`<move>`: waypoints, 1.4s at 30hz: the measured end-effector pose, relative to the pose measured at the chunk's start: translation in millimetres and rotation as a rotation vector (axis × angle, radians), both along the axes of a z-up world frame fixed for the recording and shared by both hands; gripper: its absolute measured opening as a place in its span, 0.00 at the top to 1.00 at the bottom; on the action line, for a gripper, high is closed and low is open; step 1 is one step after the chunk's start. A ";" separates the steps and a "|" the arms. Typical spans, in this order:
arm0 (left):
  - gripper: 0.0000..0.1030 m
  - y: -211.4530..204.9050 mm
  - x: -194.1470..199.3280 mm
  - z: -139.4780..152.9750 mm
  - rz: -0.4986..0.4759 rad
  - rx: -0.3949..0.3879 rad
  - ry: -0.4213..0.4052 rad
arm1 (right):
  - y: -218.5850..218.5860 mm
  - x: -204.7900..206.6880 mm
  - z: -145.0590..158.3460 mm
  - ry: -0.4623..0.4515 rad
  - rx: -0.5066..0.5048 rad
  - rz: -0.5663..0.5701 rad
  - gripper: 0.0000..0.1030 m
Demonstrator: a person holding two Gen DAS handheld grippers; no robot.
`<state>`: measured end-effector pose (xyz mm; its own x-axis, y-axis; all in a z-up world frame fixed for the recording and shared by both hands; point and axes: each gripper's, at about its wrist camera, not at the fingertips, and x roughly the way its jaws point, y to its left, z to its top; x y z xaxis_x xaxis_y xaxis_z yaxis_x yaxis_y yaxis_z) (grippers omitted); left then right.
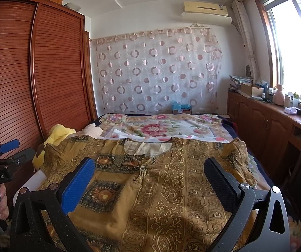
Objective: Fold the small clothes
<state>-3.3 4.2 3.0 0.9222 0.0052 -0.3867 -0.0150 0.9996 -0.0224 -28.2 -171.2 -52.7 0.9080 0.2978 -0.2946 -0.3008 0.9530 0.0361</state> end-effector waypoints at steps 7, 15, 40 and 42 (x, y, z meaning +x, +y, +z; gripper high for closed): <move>0.00 -1.5 -1.7 2.8 0.005 0.005 -0.006 | -0.2 -0.1 -0.1 -0.001 0.000 0.001 0.00; 0.00 -2.3 -1.6 5.5 0.005 0.009 -0.009 | -0.6 -0.3 -0.1 -0.002 0.002 0.000 0.00; 0.00 -4.1 -3.1 7.6 0.004 0.013 -0.013 | 0.5 -0.4 -0.5 -0.001 0.006 0.004 0.00; 0.00 -4.2 -3.2 7.3 0.005 0.014 -0.014 | 0.4 -0.4 -0.6 -0.001 0.006 0.005 0.00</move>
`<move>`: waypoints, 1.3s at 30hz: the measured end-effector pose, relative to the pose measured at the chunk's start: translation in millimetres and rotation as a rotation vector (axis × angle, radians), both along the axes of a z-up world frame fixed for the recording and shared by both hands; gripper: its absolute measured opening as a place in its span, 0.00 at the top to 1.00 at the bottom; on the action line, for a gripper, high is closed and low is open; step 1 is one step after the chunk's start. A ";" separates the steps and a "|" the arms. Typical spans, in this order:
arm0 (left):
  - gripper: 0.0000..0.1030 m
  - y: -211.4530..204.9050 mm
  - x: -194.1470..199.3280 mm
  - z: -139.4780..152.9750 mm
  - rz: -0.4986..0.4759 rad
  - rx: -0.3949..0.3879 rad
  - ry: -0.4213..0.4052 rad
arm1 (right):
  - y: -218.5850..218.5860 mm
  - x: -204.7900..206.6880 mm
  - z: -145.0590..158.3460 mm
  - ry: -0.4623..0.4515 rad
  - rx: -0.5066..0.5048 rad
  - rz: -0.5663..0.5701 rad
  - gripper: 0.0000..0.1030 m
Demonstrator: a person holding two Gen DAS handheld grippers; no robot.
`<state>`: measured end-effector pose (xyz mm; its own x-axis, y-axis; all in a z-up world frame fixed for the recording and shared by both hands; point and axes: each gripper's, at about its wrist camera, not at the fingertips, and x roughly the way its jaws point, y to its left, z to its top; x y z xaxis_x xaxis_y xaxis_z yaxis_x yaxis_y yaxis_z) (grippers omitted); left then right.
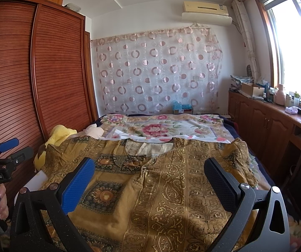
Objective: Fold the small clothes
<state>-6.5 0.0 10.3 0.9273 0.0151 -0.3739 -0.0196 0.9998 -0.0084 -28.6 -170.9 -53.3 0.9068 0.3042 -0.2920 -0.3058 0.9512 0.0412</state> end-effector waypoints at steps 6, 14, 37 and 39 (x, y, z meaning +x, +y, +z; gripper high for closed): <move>0.00 -0.2 -0.1 0.1 -0.001 0.000 0.000 | 0.5 0.0 0.4 0.000 0.001 0.001 0.00; 0.00 -0.7 0.6 3.0 0.000 0.000 0.001 | 1.2 -0.3 -0.2 0.001 0.002 0.005 0.00; 0.00 61.4 19.6 -53.9 0.055 -0.027 0.116 | 14.5 37.7 -28.9 0.132 -0.038 0.098 0.00; 0.00 69.0 21.1 -58.1 0.052 -0.030 0.125 | 17.2 43.6 -31.0 0.147 -0.044 0.108 0.00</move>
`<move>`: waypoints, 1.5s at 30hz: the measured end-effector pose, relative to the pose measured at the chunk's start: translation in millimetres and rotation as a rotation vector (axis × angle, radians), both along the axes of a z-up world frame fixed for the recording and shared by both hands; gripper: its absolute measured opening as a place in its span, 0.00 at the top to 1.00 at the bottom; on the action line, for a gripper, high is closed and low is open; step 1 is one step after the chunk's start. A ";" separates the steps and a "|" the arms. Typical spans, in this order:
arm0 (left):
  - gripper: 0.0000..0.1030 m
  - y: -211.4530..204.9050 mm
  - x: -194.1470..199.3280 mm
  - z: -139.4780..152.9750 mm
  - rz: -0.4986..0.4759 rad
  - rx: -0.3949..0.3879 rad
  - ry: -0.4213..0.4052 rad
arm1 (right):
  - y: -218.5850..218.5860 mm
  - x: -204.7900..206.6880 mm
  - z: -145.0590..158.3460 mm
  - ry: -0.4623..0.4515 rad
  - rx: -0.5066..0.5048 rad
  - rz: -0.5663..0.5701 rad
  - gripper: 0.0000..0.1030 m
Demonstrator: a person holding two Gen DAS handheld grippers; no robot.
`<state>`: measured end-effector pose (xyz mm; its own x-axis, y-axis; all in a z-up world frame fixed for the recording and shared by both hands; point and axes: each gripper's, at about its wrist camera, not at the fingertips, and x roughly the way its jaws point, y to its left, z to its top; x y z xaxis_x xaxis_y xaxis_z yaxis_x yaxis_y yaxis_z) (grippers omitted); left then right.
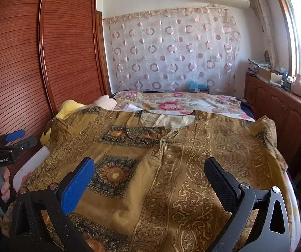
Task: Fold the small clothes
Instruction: 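Grasp the side edge of the gold shirt with the left tool and lift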
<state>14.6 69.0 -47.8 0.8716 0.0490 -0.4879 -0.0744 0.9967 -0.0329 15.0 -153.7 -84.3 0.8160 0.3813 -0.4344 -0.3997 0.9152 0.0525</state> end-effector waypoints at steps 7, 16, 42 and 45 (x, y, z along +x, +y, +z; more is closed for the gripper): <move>0.00 37.1 11.1 -8.4 -0.011 -0.007 0.053 | 7.9 15.0 -3.6 0.038 -0.035 0.039 0.00; 0.00 85.5 44.7 -22.3 -0.020 0.032 0.165 | 12.3 26.0 -2.0 0.079 -0.052 0.094 0.00; 0.51 155.6 99.3 -78.3 -0.073 -0.291 0.397 | 29.7 35.2 1.4 0.093 -0.107 0.186 0.00; 0.66 149.2 98.8 -72.7 -0.080 -0.251 0.389 | 30.5 35.8 0.4 0.094 -0.107 0.186 0.00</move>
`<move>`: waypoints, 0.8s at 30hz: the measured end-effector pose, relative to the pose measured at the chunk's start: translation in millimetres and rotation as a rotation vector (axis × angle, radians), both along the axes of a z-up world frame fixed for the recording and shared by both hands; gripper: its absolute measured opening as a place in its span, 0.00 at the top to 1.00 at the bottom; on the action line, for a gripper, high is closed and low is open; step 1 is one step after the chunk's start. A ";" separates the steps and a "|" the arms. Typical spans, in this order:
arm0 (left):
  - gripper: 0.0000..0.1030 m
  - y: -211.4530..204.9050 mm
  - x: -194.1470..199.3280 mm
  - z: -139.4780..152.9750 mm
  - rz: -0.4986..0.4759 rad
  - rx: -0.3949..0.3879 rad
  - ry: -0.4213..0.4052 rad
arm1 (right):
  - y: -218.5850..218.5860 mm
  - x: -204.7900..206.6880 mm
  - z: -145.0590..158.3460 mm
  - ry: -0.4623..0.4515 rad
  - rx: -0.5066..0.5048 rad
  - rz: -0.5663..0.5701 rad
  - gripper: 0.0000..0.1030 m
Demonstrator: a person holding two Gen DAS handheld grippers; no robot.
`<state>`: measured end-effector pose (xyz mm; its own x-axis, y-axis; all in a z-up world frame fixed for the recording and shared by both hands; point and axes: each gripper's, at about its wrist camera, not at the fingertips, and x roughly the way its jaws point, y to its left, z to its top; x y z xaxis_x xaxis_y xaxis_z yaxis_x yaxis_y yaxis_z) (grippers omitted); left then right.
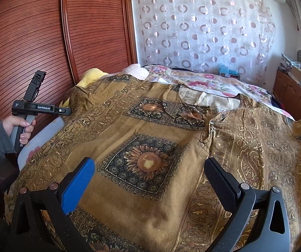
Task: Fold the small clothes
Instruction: 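Grasp the side edge of the gold shirt with the left tool and lift, then fold the held shirt side over the shirt body, then open the left tool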
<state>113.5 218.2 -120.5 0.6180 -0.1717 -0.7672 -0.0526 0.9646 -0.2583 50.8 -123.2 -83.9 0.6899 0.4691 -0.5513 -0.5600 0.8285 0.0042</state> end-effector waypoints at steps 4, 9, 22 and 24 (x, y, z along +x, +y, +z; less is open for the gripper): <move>0.82 -7.2 -2.6 7.7 0.014 0.102 -0.011 | -0.9 0.3 -0.9 0.000 0.009 -0.004 0.00; 0.90 -17.0 -10.9 26.7 0.005 0.186 -0.090 | -6.5 0.7 -1.3 0.003 0.020 -0.016 0.00; 0.91 -89.9 4.0 89.3 -0.141 0.207 -0.260 | -22.7 1.2 -1.5 0.010 0.044 -0.064 0.00; 0.91 -105.2 7.5 91.0 -0.174 0.205 -0.263 | -24.3 0.1 -0.5 0.007 0.046 -0.071 0.00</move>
<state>120.9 113.0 -29.5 0.7740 -0.1503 -0.6152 0.1587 0.9865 -0.0413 50.9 -147.4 -84.4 0.7184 0.4442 -0.5354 -0.4996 0.8650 0.0474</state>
